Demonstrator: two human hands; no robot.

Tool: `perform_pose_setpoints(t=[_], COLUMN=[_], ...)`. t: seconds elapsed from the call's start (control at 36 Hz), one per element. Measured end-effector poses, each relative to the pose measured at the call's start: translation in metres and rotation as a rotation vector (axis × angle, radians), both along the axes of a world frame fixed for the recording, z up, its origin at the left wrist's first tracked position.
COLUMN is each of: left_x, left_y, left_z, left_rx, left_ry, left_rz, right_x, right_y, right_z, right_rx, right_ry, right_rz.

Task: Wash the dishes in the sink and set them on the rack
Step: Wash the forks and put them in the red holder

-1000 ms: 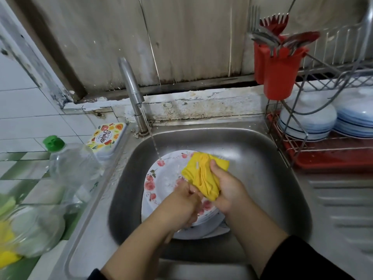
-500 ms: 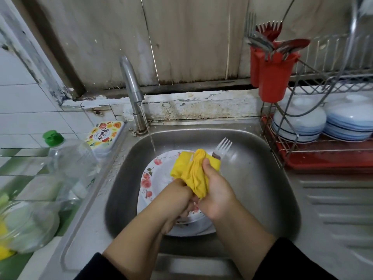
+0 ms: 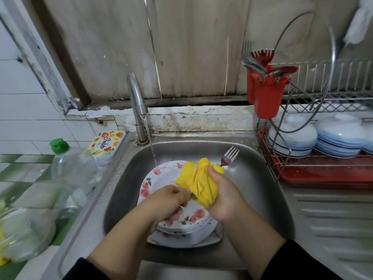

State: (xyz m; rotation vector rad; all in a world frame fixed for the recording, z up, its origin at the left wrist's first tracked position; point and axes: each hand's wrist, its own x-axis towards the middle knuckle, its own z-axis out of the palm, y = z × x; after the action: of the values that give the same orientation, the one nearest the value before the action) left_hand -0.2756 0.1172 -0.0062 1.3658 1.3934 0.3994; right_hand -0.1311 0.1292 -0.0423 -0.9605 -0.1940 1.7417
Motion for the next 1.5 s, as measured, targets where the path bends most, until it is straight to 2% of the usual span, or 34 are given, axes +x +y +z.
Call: perform_pose_setpoints(t=[0.06,0.17,0.28,0.36,0.42,0.56,0.69,0.78,0.94,1.22,1.5], left_x=[-0.002,0.006,0.014,0.009,0.004,-0.009,-0.02,-0.03,-0.046,-0.033,-0.008], left_y=[0.001,-0.003,-0.004,0.0,0.0,-0.004,-0.009,-0.011,-0.015,-0.007,0.009], left_z=[0.001,0.009,0.011,0.011,0.012,0.015,0.017,0.015,0.016,0.031,0.071], left_rx=[-0.032,-0.128,-0.001,0.026,0.031,0.061,0.066,0.07,0.119,0.136,0.259], left_ry=[-0.118,-0.462,-0.395,-0.436,-0.46,-0.366,-0.319,-0.27,-0.147,-0.199,-0.254], left_rz=[0.127,0.179,0.33,0.422,0.419,0.378,0.358,0.326,0.308,0.315,0.262], right_x=[0.001,-0.015,-0.024,-0.014,-0.004,0.007,0.009,0.01,0.026,0.015,0.017], right_y=[0.004,0.0,-0.001,0.003,0.005,0.007,0.006,0.009,0.01,0.005,-0.008], right_z=[0.006,0.012,0.011,0.016,0.019,0.025,0.025,0.024,0.027,0.051,0.11], right_rx=[-0.005,0.04,0.058,0.071,0.063,0.048,0.021,0.005,-0.005,0.12,0.387], right_ry=[0.004,-0.06,-0.222,-0.281,-0.301,-0.391,-0.341,-0.339,-0.33,-0.269,-0.441], right_rz=[-0.009,0.056,0.08,0.06,0.031,0.059,0.071,-0.004,-0.286,-0.402,-0.386])
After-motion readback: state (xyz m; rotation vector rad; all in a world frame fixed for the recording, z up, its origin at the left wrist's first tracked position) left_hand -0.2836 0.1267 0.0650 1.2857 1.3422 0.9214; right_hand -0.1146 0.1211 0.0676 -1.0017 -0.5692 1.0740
